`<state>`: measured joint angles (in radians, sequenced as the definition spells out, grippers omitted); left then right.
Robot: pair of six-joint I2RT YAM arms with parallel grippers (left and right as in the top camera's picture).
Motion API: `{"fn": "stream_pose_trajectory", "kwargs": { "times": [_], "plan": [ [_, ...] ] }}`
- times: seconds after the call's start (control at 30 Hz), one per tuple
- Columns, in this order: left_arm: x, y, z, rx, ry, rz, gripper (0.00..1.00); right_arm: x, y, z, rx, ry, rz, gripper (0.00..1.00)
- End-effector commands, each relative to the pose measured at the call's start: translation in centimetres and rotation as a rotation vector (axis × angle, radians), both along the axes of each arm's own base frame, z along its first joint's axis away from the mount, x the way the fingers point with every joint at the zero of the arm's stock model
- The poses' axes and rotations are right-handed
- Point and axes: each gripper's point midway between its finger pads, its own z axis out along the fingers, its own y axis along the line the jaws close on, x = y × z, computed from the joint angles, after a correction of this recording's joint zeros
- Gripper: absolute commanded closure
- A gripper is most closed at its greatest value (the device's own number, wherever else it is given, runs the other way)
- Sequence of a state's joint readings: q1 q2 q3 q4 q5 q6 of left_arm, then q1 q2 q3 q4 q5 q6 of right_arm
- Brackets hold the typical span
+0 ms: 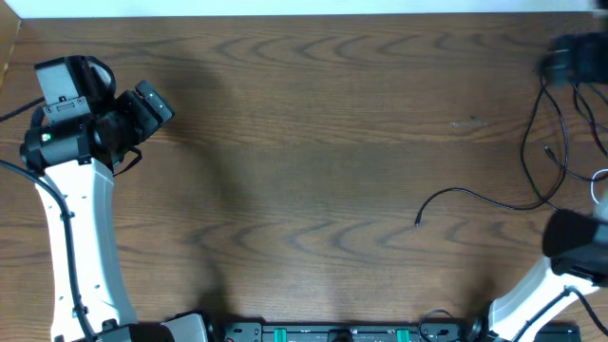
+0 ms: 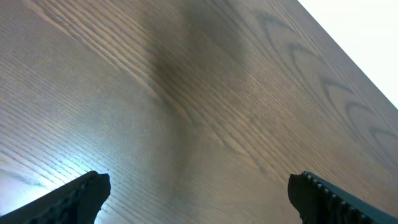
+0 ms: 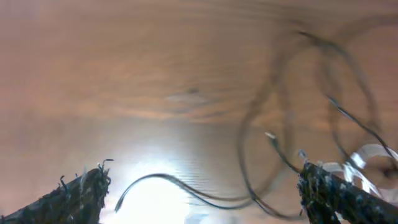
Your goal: Untangle cables
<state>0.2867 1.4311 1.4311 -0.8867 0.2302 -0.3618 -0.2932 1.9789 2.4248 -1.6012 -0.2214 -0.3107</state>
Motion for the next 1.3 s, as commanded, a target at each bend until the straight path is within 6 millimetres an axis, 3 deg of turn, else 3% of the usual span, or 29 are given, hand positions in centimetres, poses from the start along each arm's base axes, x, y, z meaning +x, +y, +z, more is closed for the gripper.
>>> {"fn": "stream_pose_trajectory", "kwargs": {
  "times": [0.0, 0.03, 0.1, 0.33, 0.47, 0.57, 0.67, 0.73, 0.83, 0.9, 1.27],
  "plan": [
    [-0.1, 0.1, -0.6, 0.005, 0.017, -0.007, 0.04, 0.1, 4.7, -1.5, -0.007, 0.032, 0.228, 0.06],
    [-0.1, 0.1, -0.6, 0.005, 0.017, -0.007, 0.04, 0.0, 6.3, -2.2, 0.007, 0.057, 0.258, 0.07],
    [-0.1, 0.1, -0.6, 0.005, 0.017, -0.007, 0.04, -0.3, 7.6, -2.7, 0.025, 0.087, 0.261, 0.08],
    [-0.3, 0.1, -0.7, 0.004, 0.023, -0.007, 0.04, -2.4, 10.6, -5.1, 0.092, 0.242, 0.204, 0.10],
    [-0.4, 0.0, -0.8, 0.002, 0.029, -0.007, 0.04, -3.5, 11.1, -9.1, 0.062, 0.393, 0.007, 0.09],
    [-0.4, 0.0, -0.8, 0.002, 0.031, -0.007, 0.04, -5.0, 11.4, -12.5, -0.007, 0.501, -0.163, 0.01],
    [-0.4, 0.0, -0.8, 0.002, 0.029, -0.007, 0.04, -6.3, 11.3, -15.5, -0.105, 0.556, -0.334, 0.02],
    [-0.4, 0.0, -0.8, 0.002, 0.029, -0.006, 0.04, -7.0, 11.8, -17.2, -0.144, 0.571, -0.394, 0.07],
    [-0.4, 0.0, -0.8, 0.003, 0.029, -0.006, 0.04, -8.0, 12.5, -19.4, -0.170, 0.587, -0.448, 0.29],
    [-0.4, 0.0, -0.8, 0.002, 0.029, -0.006, 0.04, -8.6, 12.7, -20.2, -0.170, 0.594, -0.473, 0.35],
    [-0.4, 0.0, -0.8, 0.002, 0.028, -0.006, 0.04, -12.6, 14.7, -25.2, -0.027, 0.506, -0.475, 0.49]
  ]
}}
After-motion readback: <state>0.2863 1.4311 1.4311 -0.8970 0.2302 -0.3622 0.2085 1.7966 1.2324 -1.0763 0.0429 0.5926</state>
